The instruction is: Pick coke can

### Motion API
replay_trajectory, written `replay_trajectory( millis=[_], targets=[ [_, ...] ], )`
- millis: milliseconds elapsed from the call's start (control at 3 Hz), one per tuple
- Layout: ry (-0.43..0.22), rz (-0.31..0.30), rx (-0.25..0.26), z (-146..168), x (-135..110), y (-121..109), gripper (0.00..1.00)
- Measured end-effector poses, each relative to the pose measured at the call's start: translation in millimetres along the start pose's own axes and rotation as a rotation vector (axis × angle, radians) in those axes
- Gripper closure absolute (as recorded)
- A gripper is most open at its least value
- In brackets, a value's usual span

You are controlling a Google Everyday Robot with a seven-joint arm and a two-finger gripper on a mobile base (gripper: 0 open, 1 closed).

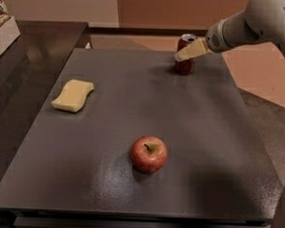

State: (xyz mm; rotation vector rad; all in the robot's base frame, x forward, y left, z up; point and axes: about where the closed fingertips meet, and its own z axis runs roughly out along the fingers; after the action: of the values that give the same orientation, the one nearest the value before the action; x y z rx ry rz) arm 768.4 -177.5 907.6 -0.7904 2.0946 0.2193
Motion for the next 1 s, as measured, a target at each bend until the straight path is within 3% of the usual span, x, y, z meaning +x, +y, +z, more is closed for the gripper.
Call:
replay_trajectory(
  millis=[333, 667, 1000],
  targets=[
    [-0.013, 0.003, -0.009, 9.4, -5.7, -0.9, 0.0],
    [-0.027, -0.005, -0.026, 13.8, -11.0, 1.5, 0.17],
    [-0.033, -0.015, -0.04, 14.4, -13.4, 4.3, 0.41]
  ],
)
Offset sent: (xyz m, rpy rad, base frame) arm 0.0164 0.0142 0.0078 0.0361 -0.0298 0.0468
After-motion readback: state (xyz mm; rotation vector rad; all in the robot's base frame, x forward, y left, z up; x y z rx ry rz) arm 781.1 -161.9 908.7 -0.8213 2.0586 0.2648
